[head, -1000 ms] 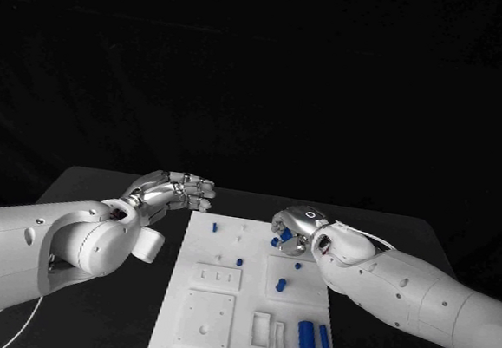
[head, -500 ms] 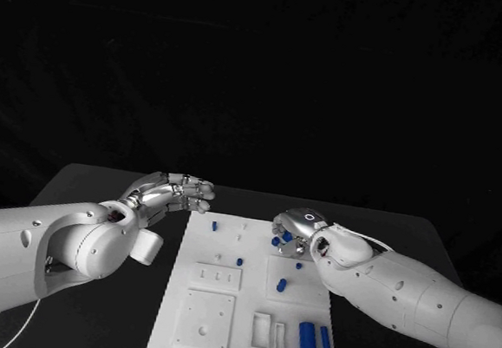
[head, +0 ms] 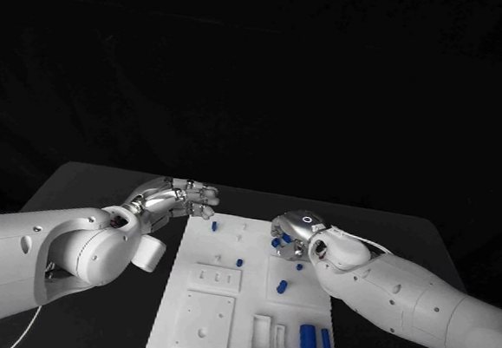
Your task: Assemble the parts on the task board
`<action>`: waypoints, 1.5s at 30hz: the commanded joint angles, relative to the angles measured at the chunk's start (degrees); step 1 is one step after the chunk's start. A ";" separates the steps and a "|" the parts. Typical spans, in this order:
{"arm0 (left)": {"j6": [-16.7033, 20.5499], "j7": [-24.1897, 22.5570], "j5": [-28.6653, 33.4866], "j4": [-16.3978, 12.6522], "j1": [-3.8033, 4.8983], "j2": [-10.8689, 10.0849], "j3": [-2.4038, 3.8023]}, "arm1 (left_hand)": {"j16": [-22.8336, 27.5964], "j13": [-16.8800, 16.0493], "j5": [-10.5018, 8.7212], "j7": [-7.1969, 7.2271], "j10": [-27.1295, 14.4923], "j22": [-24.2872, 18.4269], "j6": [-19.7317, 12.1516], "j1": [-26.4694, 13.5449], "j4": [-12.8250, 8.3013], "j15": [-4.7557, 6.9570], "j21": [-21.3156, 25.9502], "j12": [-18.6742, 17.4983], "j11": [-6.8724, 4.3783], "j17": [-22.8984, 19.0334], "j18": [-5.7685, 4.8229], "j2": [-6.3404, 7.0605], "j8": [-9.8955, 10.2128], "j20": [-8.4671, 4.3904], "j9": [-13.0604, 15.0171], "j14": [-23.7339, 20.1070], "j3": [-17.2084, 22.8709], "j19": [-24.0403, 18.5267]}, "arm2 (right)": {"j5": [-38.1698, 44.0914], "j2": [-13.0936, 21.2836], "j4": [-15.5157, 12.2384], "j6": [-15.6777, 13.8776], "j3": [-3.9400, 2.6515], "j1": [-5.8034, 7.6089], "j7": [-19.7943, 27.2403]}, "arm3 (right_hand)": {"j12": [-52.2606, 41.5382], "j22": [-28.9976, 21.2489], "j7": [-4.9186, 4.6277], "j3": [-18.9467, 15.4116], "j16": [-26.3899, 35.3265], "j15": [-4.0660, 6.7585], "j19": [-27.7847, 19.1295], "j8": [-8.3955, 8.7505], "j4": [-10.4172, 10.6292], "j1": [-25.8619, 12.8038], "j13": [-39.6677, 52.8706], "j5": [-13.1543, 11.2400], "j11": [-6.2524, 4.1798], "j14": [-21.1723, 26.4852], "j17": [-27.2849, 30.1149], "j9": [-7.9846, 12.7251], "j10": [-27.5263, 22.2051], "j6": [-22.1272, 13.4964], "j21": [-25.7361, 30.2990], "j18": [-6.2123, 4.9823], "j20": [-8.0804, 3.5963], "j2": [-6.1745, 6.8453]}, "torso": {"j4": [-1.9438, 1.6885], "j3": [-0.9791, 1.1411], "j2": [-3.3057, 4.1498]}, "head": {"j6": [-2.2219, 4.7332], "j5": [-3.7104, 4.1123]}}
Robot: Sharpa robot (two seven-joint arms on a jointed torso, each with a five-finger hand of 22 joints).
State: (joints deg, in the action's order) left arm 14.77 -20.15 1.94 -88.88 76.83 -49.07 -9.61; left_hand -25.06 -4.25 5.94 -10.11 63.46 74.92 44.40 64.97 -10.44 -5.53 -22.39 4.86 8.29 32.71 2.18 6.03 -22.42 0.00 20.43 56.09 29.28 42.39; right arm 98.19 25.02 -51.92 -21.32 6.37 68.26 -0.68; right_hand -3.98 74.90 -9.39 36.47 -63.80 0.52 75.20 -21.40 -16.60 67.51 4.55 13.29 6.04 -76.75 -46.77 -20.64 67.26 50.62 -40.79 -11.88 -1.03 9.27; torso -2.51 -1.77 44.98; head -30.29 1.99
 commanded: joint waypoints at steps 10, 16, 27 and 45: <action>-0.95 -0.19 0.35 0.26 0.12 0.13 0.06 | -0.06 0.07 -0.33 -0.24 -0.09 1.20 -0.26 -0.55 -0.28 -0.15 -0.18 -0.40 0.18 -0.04 -0.11 -0.10 0.28 -0.09 -0.05 -0.18 0.01 0.01 | 1.42 -0.18 0.28 0.64 0.01 -0.04 -0.59 | -0.28 1.26 0.42 1.73 -1.06 0.45 0.27 -0.13 0.23 -1.08 0.25 -2.40 -0.48 0.57 1.17 -0.27 1.57 1.40 -0.73 -3.12 -0.46 -0.13 | -0.12 -0.11 1.05 | 0.30 0.14; -0.94 -0.17 0.35 0.28 0.12 0.14 0.06 | -0.06 0.07 -0.34 -0.25 -0.10 1.20 -0.26 -0.58 -0.28 -0.15 -0.19 -0.42 0.18 -0.04 -0.11 -0.10 0.29 -0.09 -0.06 -0.17 0.02 0.01 | 1.44 -0.24 0.18 0.51 0.00 -0.04 -0.58 | -0.71 1.26 0.90 3.68 -1.63 0.99 0.28 -0.53 0.77 -1.80 0.89 -4.98 -1.03 0.73 2.12 -0.52 3.19 2.60 -1.23 -3.12 -0.47 -0.32 | -0.11 -0.11 1.25 | 0.46 0.11; -0.93 -0.13 0.35 0.32 0.12 0.11 0.06 | -0.06 0.08 -0.38 -0.29 -0.13 1.21 -0.29 -0.66 -0.32 -0.14 -0.20 -0.47 0.21 -0.04 -0.09 -0.07 0.33 -0.10 -0.07 -0.18 0.04 0.00 | 1.99 -0.11 -0.46 -1.01 0.00 -0.04 -1.56 | -1.88 1.53 2.37 8.99 -2.89 2.46 0.70 -1.87 2.70 -2.19 3.27 -10.27 -2.54 0.91 3.60 -1.52 6.99 6.17 -3.73 -3.12 -0.62 -0.94 | -0.12 -0.10 1.50 | 0.61 0.19; -0.66 -0.13 0.34 0.48 0.12 0.03 0.06 | -0.06 0.09 -0.39 -0.33 -0.14 1.21 -0.30 -0.68 -0.41 -0.14 -0.21 -0.53 0.21 -0.04 -0.07 -0.01 0.36 -0.11 -0.07 -0.18 0.10 -0.01 | 2.67 -0.29 -4.00 -7.20 -0.39 0.82 -7.51 | -2.30 1.50 3.11 10.80 -3.82 3.38 0.09 -2.53 2.23 -2.54 5.70 -10.37 -3.47 1.38 4.63 -2.62 8.94 7.87 -7.38 -3.12 -1.84 -0.14 | -0.15 -0.14 1.72 | 1.43 0.12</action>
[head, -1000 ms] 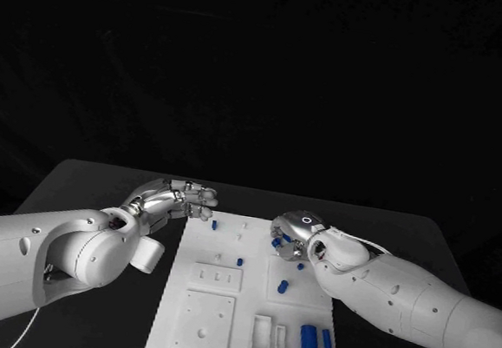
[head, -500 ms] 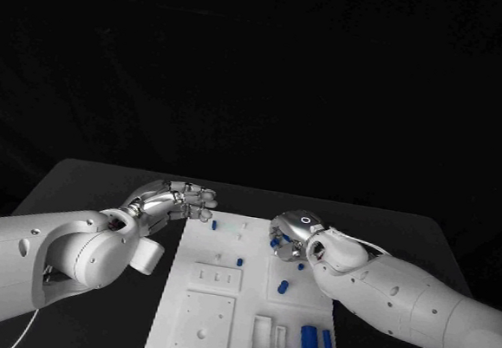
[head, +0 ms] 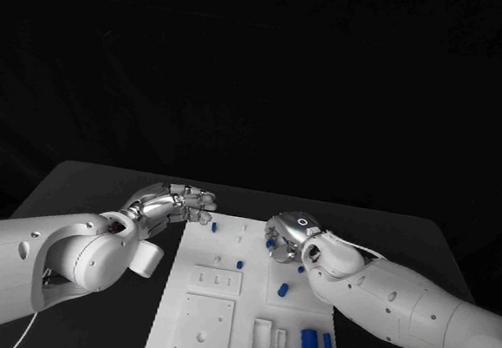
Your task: Assemble the parts on the task board
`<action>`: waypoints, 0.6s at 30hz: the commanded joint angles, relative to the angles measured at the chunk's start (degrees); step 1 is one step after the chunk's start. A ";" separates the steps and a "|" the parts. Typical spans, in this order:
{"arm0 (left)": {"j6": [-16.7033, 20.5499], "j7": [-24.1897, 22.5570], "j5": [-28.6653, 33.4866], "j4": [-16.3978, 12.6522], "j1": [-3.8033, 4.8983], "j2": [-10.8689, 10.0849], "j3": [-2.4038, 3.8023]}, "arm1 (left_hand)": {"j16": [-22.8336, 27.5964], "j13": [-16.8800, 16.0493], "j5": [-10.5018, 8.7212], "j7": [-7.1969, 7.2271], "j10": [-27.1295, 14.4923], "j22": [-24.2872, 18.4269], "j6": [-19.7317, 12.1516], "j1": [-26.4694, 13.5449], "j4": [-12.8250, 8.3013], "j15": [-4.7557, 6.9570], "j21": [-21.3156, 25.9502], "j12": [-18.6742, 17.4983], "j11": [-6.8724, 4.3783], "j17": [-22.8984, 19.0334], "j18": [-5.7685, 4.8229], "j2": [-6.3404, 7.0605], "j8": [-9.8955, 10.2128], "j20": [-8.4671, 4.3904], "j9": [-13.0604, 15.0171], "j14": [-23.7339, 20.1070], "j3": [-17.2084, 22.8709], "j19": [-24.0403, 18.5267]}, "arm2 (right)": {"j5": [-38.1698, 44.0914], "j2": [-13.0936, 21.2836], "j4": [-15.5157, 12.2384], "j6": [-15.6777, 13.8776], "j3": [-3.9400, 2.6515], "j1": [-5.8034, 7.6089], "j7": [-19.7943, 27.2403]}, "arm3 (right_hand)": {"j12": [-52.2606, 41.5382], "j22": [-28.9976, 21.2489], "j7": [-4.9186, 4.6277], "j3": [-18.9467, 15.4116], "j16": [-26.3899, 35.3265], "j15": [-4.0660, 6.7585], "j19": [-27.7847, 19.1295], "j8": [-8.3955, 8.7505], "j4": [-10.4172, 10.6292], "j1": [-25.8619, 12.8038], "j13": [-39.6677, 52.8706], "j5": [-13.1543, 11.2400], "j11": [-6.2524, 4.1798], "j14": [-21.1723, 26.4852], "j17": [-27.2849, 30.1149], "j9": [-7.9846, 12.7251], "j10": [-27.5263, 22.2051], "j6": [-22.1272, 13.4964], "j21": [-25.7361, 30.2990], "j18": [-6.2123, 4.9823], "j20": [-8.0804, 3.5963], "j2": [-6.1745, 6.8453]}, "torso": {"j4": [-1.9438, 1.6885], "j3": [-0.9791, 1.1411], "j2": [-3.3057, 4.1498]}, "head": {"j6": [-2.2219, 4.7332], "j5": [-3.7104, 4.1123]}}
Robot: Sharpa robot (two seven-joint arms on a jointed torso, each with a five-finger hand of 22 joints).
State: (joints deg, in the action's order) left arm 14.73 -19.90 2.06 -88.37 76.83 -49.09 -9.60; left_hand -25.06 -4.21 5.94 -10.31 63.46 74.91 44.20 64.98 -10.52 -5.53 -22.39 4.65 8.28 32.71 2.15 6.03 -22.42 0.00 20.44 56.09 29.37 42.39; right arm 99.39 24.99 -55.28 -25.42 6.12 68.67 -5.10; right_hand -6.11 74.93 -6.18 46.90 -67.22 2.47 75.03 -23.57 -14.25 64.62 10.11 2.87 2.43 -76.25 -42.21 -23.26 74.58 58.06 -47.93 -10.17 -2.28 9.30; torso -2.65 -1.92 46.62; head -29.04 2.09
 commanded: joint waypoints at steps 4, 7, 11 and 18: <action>-0.53 -0.42 0.23 0.05 0.12 0.12 0.06 | -0.06 0.05 -0.39 -0.13 -0.14 1.23 -0.09 -0.69 -0.34 -0.13 -0.22 -0.32 0.22 -0.04 -0.04 0.00 0.37 -0.11 -0.08 -0.18 0.02 -0.01 | 2.58 -1.25 -0.83 -4.54 -0.29 0.91 -4.49 | -0.10 1.44 -0.06 0.65 -0.50 1.45 0.16 -0.37 -0.03 0.42 0.38 0.02 0.11 0.88 0.20 -0.10 1.65 0.53 -0.59 -4.83 -0.68 0.08 | 0.00 -0.01 0.10 | 0.45 0.02; -0.49 -0.45 0.23 0.07 0.12 0.23 0.06 | -0.06 0.05 -0.39 -0.14 -0.14 1.23 -0.09 -0.69 -0.36 -0.13 -0.22 -0.33 0.22 -0.04 -0.04 0.02 0.37 -0.11 -0.08 -0.18 0.03 -0.01 | 3.70 -2.33 -0.36 -4.94 -0.32 1.07 -5.26 | -0.04 1.40 -0.03 0.95 -0.58 1.47 0.07 -0.36 0.18 0.49 0.59 0.00 0.10 0.90 0.32 -0.19 1.68 0.59 -0.87 -4.83 -0.75 0.32 | -0.05 -0.06 0.10 | 0.66 -0.02; -0.43 -0.50 0.23 0.16 0.13 0.44 0.06 | -0.07 0.06 -0.39 -0.14 -0.14 1.23 -0.09 -0.70 -0.38 -0.13 -0.23 -0.34 0.22 -0.04 -0.04 0.02 0.38 -0.12 -0.08 -0.18 0.04 -0.01 | 4.56 -3.98 0.87 -5.50 -0.34 1.24 -6.02 | 0.04 1.37 0.01 1.29 -0.69 1.49 -0.03 -0.36 0.42 0.62 0.83 -0.02 0.08 0.92 0.45 -0.29 1.71 0.67 -1.15 -4.83 -0.82 0.63 | -0.16 -0.02 0.22 | 0.97 -0.33; -0.40 -0.55 0.22 0.33 0.14 0.87 0.06 | -0.07 0.05 -0.37 -0.14 -0.12 1.23 -0.07 -0.69 -0.42 -0.13 -0.24 -0.35 0.21 -0.04 -0.03 0.00 0.38 -0.12 -0.08 -0.18 0.08 -0.01 | 4.76 -6.52 3.80 -5.20 -0.34 1.49 -5.80 | 0.11 1.35 0.02 1.50 -0.76 1.49 -0.10 -0.34 0.59 0.70 0.98 -0.02 0.08 0.93 0.54 -0.35 1.70 0.69 -1.33 -4.83 -0.86 0.82 | -0.24 -0.14 0.24 | 1.02 -0.14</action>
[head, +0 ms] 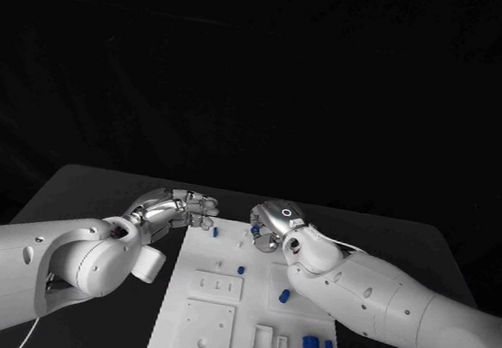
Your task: Assemble the parts on the task board
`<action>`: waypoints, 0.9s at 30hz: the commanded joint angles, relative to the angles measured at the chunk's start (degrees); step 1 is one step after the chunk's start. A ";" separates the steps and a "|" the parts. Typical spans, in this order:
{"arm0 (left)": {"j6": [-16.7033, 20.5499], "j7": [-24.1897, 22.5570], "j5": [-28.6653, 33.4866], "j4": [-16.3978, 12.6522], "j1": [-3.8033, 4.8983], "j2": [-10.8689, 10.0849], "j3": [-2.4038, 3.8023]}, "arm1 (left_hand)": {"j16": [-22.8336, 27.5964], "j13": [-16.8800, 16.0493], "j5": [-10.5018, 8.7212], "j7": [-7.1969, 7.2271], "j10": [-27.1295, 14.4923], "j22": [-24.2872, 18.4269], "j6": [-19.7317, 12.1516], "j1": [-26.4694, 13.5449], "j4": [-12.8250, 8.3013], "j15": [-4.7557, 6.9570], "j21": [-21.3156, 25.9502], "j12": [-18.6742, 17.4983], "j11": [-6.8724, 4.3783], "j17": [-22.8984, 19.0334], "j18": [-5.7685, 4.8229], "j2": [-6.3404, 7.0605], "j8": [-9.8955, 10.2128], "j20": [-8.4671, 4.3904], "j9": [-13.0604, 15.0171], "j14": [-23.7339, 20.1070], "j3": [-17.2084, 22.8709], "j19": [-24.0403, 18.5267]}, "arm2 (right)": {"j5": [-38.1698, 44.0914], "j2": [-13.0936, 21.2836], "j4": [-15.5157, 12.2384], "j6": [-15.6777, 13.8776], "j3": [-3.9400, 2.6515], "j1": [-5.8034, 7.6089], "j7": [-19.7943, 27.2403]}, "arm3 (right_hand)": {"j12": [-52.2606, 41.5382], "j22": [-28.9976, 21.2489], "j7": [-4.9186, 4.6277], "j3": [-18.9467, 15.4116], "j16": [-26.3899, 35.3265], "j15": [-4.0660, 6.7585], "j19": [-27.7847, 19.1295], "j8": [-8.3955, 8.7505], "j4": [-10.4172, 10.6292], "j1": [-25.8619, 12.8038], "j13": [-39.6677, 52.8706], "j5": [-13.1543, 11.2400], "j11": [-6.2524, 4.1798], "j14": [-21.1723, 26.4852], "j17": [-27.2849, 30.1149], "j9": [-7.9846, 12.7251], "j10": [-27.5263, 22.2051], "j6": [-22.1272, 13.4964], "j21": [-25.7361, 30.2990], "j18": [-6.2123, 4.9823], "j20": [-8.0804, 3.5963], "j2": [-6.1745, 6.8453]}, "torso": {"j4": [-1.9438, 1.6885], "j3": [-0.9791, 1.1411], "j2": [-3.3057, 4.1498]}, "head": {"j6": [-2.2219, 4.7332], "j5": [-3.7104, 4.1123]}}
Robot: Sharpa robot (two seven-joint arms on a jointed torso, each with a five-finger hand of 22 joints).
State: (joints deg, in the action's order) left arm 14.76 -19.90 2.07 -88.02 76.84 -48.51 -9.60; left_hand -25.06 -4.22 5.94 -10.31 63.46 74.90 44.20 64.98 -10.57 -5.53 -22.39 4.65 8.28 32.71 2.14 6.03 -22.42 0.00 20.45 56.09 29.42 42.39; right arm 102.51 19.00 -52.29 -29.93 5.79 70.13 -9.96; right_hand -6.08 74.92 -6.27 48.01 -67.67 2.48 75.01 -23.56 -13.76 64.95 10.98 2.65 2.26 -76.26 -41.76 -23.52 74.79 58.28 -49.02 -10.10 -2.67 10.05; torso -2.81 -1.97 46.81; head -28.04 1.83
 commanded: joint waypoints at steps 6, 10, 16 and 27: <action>-0.41 -0.55 0.20 0.16 0.17 0.55 0.06 | -0.07 0.06 -0.37 -0.14 -0.11 1.24 -0.06 -0.70 -0.41 -0.13 -0.25 -0.36 0.21 -0.04 -0.01 0.00 0.39 -0.12 -0.08 -0.19 0.07 -0.01 | 1.79 -1.94 2.53 -0.38 -0.01 0.02 -0.87 | 0.14 1.34 0.10 0.48 -0.34 1.47 -0.13 -0.32 0.17 0.42 0.19 0.21 0.26 0.96 0.14 -0.11 1.46 0.45 -0.32 -4.90 -0.48 0.15 | -0.07 -0.04 0.13 | 0.04 0.05; -0.42 -0.55 0.20 0.30 0.19 0.81 0.07 | -0.07 0.06 -0.36 -0.15 -0.10 1.24 -0.06 -0.72 -0.43 -0.13 -0.25 -0.37 0.22 -0.04 -0.01 0.01 0.39 -0.11 -0.08 -0.19 0.08 -0.01 | 1.79 -2.73 3.51 -0.07 0.00 0.02 -0.68 | 0.17 1.34 0.10 0.52 -0.36 1.47 -0.15 -0.31 0.21 0.43 0.24 0.21 0.27 0.96 0.17 -0.13 1.46 0.45 -0.37 -4.90 -0.49 0.19 | -0.30 -0.22 0.17 | 0.06 0.26; -0.36 -0.56 0.19 -0.13 0.52 0.73 0.07 | -0.08 0.06 -0.36 -0.16 -0.09 1.24 -0.05 -0.75 -0.46 -0.13 -0.26 -0.38 0.22 -0.04 -0.01 0.02 0.41 -0.11 -0.08 -0.18 0.10 -0.01 | 1.58 -3.61 4.28 0.33 0.00 0.01 -0.15 | 0.21 1.33 0.09 0.56 -0.38 1.45 -0.20 -0.28 0.27 0.42 0.30 0.22 0.28 0.98 0.22 -0.14 1.43 0.42 -0.43 -4.90 -0.49 0.22 | -0.54 -0.42 0.43 | 0.14 0.00; -0.17 -0.59 0.15 -0.60 1.12 0.66 0.07 | -0.08 0.06 -0.37 -0.16 -0.07 1.24 -0.04 -0.78 -0.51 -0.13 -0.28 -0.40 0.24 -0.03 -0.01 0.04 0.42 -0.11 -0.08 -0.18 0.13 -0.02 | 1.24 -4.50 5.43 0.36 0.00 -0.02 0.09 | 0.31 1.31 0.06 0.63 -0.41 1.43 -0.30 -0.20 0.28 0.49 0.41 0.22 0.30 1.02 0.31 -0.17 1.35 0.34 -0.52 -4.90 -0.49 0.25 | -0.89 -0.66 0.82 | 0.38 -0.21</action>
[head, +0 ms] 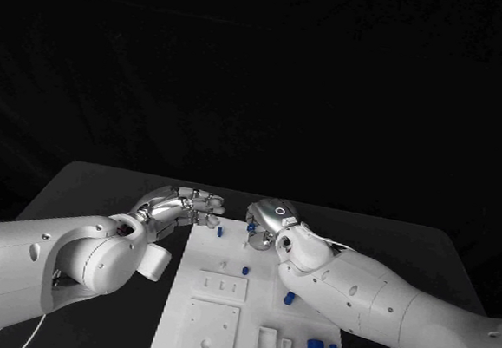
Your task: Assemble the parts on the task board
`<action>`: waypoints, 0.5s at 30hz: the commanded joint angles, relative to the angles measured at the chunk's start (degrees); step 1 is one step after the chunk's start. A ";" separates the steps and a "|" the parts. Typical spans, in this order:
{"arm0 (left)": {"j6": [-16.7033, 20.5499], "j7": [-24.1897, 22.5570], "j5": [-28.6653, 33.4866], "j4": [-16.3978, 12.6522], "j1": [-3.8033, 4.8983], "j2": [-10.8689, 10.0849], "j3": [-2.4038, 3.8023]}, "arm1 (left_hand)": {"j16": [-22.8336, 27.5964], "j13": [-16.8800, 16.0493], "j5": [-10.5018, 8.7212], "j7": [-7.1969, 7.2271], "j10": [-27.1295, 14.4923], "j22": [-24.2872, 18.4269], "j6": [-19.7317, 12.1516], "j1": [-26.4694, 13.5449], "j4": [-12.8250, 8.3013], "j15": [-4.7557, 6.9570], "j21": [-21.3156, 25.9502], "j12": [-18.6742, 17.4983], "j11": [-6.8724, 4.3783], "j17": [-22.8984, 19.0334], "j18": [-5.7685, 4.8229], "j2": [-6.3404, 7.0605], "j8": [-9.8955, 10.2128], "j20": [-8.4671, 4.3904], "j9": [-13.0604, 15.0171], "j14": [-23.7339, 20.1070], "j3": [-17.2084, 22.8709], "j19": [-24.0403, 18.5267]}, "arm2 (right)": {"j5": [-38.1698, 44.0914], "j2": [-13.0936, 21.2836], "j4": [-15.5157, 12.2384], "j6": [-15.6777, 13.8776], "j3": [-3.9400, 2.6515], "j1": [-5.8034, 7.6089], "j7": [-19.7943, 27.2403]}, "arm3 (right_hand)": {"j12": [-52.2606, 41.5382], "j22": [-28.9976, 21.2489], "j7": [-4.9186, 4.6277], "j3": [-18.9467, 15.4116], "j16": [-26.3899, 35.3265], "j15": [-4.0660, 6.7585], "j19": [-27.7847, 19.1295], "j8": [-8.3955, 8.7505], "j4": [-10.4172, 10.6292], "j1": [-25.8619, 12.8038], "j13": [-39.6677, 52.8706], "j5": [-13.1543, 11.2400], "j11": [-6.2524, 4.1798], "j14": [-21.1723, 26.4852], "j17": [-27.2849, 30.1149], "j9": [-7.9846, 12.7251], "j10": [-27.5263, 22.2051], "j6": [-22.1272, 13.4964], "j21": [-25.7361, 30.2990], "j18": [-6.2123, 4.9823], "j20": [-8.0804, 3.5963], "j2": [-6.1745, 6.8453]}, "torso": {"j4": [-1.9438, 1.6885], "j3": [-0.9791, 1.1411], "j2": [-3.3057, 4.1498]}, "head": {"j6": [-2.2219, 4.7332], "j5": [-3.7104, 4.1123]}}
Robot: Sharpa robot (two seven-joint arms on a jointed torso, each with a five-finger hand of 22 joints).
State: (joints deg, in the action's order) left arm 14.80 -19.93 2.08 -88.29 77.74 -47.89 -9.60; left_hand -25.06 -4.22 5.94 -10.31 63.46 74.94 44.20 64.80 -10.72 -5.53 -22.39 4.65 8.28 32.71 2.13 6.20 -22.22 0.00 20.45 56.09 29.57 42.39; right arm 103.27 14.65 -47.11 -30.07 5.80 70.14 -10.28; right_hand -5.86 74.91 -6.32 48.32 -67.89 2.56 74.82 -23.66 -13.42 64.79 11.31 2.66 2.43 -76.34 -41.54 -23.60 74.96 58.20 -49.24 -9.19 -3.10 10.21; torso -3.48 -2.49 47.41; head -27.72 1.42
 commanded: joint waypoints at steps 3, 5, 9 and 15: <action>-0.15 -0.56 0.14 -0.42 0.33 -0.02 0.06 | -0.09 0.06 -0.37 -0.17 -0.06 1.20 -0.04 -0.61 -0.38 -0.13 -0.29 -0.41 0.25 -0.03 0.01 -0.12 0.22 -0.11 -0.08 -0.17 -0.01 -0.02 | 0.48 -0.18 0.39 0.76 0.00 -0.03 0.43 | 0.10 1.32 0.11 0.31 -0.20 1.34 -0.12 -0.10 -0.05 0.65 0.10 0.21 0.13 1.11 0.11 -0.10 1.18 0.41 -0.31 -5.81 -0.05 0.11 | -0.36 -0.24 0.37 | 0.12 0.23; -0.13 -0.57 0.14 -0.48 0.39 -0.06 0.06 | -0.09 0.06 -0.37 -0.17 -0.06 1.20 -0.04 -0.61 -0.39 -0.13 -0.29 -0.41 0.25 -0.03 0.01 -0.12 0.22 -0.11 -0.08 -0.17 -0.01 -0.02 | 0.50 -0.13 0.50 0.97 0.01 -0.04 0.44 | 0.11 1.32 0.11 0.31 -0.20 1.34 -0.13 -0.10 -0.05 0.65 0.11 0.21 0.13 1.11 0.11 -0.10 1.18 0.41 -0.32 -5.81 -0.05 0.11 | -0.42 -0.29 0.47 | 0.16 0.24; -0.13 -0.57 0.14 -0.60 0.53 -0.19 0.06 | -0.09 0.06 -0.37 -0.18 -0.06 1.20 -0.04 -0.62 -0.39 -0.13 -0.29 -0.41 0.25 -0.03 0.01 -0.11 0.23 -0.11 -0.08 -0.17 0.00 -0.02 | 0.50 -0.06 0.87 1.14 0.02 -0.10 0.46 | 0.11 1.32 0.11 0.31 -0.21 1.34 -0.13 -0.09 -0.05 0.65 0.12 0.22 0.13 1.11 0.12 -0.11 1.18 0.41 -0.33 -5.81 -0.05 0.11 | -0.41 -0.31 0.55 | 0.13 0.23; -0.14 -0.55 0.13 -0.61 0.65 -0.24 0.06 | -0.09 0.07 -0.38 -0.20 -0.06 1.21 -0.04 -0.65 -0.43 -0.13 -0.30 -0.43 0.28 -0.03 0.01 -0.08 0.24 -0.11 -0.08 -0.16 0.01 -0.02 | 0.48 -0.04 1.02 1.83 0.05 -0.19 0.50 | 0.14 1.31 0.09 0.31 -0.22 1.33 -0.17 -0.07 -0.03 0.62 0.16 0.23 0.14 1.12 0.15 -0.12 1.17 0.40 -0.36 -5.81 -0.04 0.11 | -0.35 -0.30 0.48 | -0.11 0.07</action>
State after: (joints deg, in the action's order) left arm 14.83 -19.94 2.08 -88.70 78.23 -48.18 -9.59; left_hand -25.06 -4.23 5.94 -10.31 63.46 74.93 44.20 64.75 -10.71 -5.53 -22.39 4.38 8.28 32.71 2.13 6.26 -22.23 0.00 20.45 56.09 29.57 42.39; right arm 103.26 14.63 -46.17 -29.74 5.80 70.06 -10.17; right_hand -5.74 74.90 -6.24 48.32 -67.89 2.57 74.81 -23.62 -13.42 64.67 11.40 2.66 2.43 -76.35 -41.48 -23.65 74.96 58.08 -49.24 -9.18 -3.07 10.34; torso -3.85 -2.77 47.90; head -27.71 1.53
